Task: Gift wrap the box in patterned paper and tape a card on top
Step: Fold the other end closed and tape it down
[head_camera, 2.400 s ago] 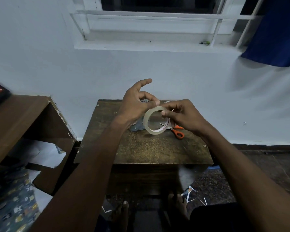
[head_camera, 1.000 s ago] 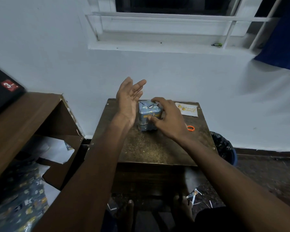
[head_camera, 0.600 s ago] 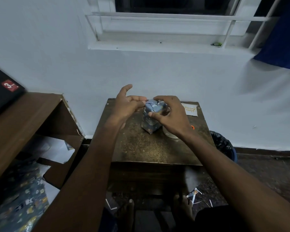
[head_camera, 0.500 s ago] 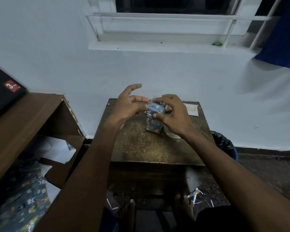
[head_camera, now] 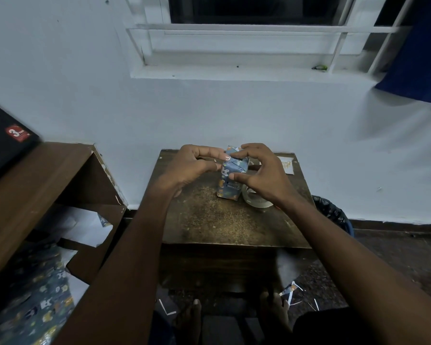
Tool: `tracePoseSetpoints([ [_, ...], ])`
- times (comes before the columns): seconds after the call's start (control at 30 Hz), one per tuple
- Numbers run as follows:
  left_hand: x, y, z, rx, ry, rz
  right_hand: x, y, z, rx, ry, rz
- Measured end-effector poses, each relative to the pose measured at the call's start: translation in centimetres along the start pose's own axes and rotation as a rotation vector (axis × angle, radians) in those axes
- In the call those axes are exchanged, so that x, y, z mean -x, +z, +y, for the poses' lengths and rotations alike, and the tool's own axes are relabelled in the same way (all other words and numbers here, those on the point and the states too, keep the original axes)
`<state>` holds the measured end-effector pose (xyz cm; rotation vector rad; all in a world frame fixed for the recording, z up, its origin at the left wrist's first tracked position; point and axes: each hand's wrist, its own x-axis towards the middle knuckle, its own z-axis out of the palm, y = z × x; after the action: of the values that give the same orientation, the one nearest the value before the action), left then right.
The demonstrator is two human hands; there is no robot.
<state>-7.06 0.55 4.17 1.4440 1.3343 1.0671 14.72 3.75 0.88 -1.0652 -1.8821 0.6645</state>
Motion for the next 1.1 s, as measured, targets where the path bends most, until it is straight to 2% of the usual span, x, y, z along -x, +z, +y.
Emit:
tracePoseSetpoints([
  [0.2, -0.1, 0.2, -0.2, -0.022, 0.016, -0.002, 0.2, -0.1, -0.5, -0.017, -0.007, 0.002],
  [0.4, 0.1, 0.3, -0.3, -0.029, 0.036, 0.015, 0.1, -0.1, -0.9, -0.123, 0.069, -0.052],
  [0.83, 0.1, 0.6, -0.7, -0.077, 0.060, 0.049, -0.1, 0.9, 0.2, -0.106, 0.066, 0.047],
  [0.93, 0.3, 1.1, -0.7, -0.123, 0.097, 0.117, -0.2, 1.1, 0.2, -0.122, 0.073, 0.065],
  [1.1, 0.2, 2.9, -0.9, -0.124, 0.133, 0.325, -0.1, 1.4, 0.4, -0.139, 0.078, 0.084],
])
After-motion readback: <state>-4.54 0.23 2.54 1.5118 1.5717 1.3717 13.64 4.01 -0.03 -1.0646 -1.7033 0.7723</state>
